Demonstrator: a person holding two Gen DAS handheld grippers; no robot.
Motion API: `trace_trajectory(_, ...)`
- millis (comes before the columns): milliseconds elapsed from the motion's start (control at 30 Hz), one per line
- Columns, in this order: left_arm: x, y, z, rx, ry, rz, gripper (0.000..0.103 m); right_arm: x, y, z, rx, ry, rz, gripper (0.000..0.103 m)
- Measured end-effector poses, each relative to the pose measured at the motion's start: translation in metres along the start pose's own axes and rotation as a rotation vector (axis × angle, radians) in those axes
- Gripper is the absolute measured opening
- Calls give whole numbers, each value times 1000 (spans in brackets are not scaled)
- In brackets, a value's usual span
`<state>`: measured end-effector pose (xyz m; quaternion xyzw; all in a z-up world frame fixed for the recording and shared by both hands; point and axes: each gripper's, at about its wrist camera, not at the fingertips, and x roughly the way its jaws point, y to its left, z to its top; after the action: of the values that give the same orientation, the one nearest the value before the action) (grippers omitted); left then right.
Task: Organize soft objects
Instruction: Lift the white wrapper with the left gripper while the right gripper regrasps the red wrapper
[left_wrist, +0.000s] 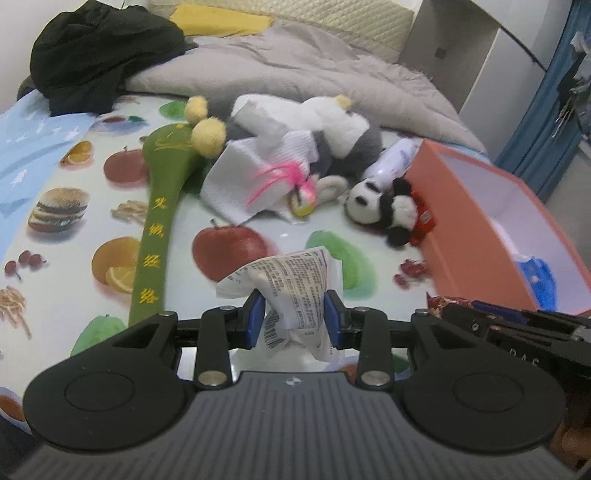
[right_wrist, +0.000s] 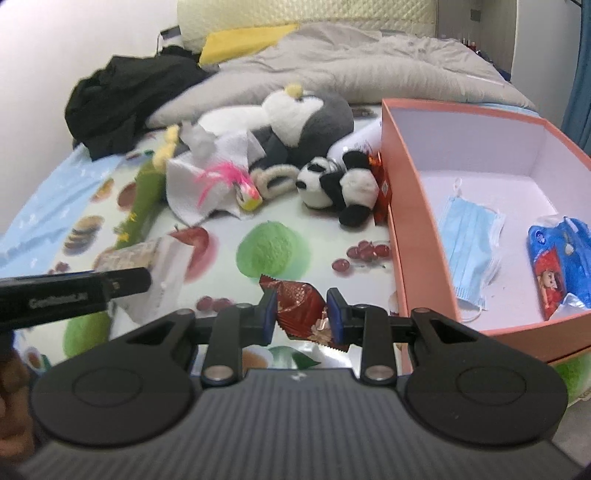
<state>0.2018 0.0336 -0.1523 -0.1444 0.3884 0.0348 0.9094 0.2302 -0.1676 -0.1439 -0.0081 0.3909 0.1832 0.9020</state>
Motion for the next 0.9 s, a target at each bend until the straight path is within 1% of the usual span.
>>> trace_trajectory(100, -13, -8, 9, 2, -1, -28, 40, -18, 1, 8, 3, -35, 9, 33)
trace_trajectory(233, -26, -21, 23, 36, -10, -54, 40, -39, 4, 21, 0, -90, 2, 33)
trace_trajectory(333, -34, -31, 39, 49, -16, -95, 40, -55, 1, 33, 6, -141, -7, 33)
trace_trajectory(467, -46, -47, 63, 77, -48, -134, 40, -76, -8, 52, 28, -203, -16, 33)
trace_trajectory(533, -53, -57, 77, 90, -69, -160, 40, -87, -14, 63, 27, -238, -31, 28)
trace_trajectory(567, -56, -62, 83, 97, -80, -170, 40, -92, -17, 68, 24, -251, -37, 8)
trace_trajectory(633, -62, -75, 96, 116, -105, -192, 40, -101, -25, 79, 33, -271, -40, 6)
trace_trajectory(733, -60, -91, 108, 144, -124, -197, 40, -104, -35, 91, 24, -300, -73, 6)
trace_trajectory(800, -55, -98, 110, 154, -125, -195, 40, -95, -45, 94, 49, -283, -77, 6)
trace_trajectory(900, -43, -102, 103, 149, -94, -188, 40, -74, -59, 90, 90, -237, -72, 6)
